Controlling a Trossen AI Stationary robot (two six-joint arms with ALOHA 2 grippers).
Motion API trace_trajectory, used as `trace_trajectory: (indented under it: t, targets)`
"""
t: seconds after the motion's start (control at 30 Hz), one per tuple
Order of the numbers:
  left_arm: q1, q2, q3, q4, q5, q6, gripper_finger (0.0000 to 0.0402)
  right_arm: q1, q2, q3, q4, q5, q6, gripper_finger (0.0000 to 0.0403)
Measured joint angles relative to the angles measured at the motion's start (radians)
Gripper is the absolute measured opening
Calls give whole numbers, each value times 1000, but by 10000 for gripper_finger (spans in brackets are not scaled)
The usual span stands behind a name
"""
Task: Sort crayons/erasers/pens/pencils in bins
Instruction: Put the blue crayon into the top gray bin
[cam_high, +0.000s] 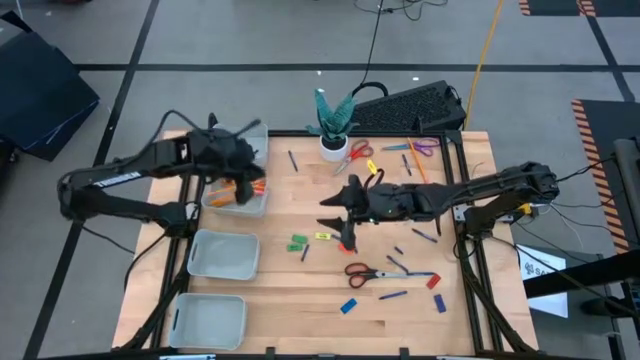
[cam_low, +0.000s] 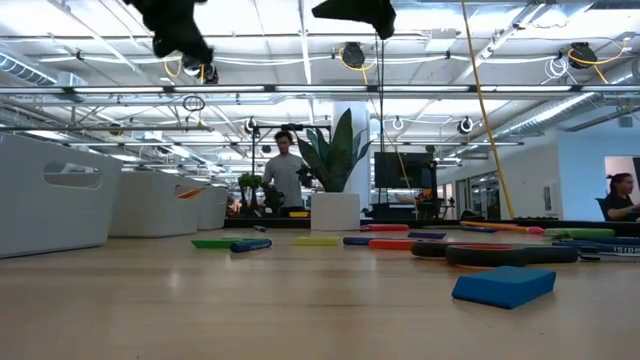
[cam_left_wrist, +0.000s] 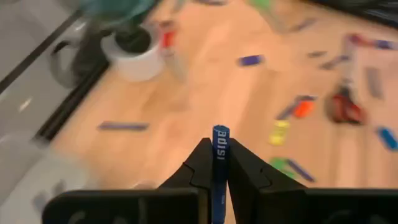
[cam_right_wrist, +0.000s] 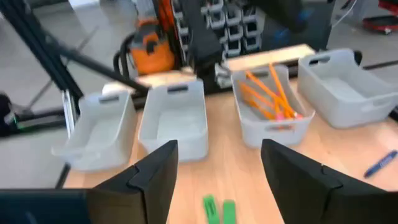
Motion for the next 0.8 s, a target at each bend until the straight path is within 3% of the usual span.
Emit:
trace_trajectory:
  t: [0.23, 0.37, 0.47, 0.63, 0.8]
  targets:
    - [272, 104, -3, -58, -14, -35, 28, 74, -44, 21, -179, 48, 22, 226]
    - [430, 238, -3, -54, -14, -79, 29, 93, -58, 72, -396, 45, 43, 226]
    - [537, 342, -4, -53, -13, -124, 30, 82, -69, 82, -458, 42, 39, 226]
    - [663, 480, -4, -12, -50, -156, 30, -13, -66, 81, -492, 37, 18, 226]
    - [735, 576, -4, 33, -60, -152, 31, -175, 46, 92, -376, -35, -92, 226]
